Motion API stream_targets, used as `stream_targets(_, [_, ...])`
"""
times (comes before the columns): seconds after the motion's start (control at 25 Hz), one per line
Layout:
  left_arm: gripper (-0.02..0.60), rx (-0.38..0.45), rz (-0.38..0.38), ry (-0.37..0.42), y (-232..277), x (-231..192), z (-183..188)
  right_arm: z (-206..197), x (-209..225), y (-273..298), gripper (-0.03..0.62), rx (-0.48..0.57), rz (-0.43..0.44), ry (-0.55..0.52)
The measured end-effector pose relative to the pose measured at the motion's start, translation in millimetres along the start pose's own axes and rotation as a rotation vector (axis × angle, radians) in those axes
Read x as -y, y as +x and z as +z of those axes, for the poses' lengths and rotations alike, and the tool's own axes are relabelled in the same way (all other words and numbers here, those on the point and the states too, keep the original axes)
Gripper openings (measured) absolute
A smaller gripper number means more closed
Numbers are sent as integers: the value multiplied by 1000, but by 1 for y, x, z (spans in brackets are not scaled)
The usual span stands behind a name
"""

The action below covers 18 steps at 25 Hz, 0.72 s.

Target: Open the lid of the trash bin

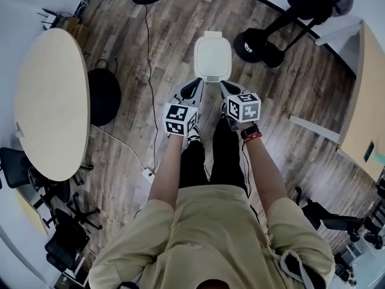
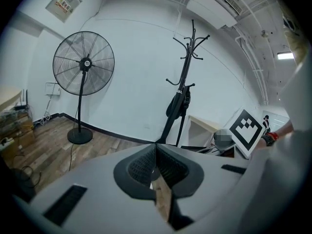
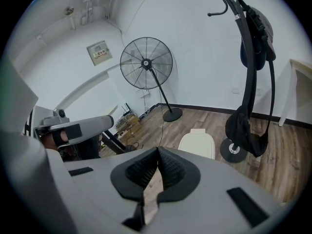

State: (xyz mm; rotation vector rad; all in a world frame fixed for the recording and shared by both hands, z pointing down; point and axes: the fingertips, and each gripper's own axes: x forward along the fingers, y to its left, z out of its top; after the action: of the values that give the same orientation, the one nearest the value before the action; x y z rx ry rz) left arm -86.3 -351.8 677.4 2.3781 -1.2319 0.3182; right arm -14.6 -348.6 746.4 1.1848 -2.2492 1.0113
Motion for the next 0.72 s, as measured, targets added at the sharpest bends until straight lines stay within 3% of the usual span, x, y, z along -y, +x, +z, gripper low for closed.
stream_targets(0.72, [23, -71, -7, -99, 61, -52, -101, -84, 68, 113, 17, -153, 12, 54])
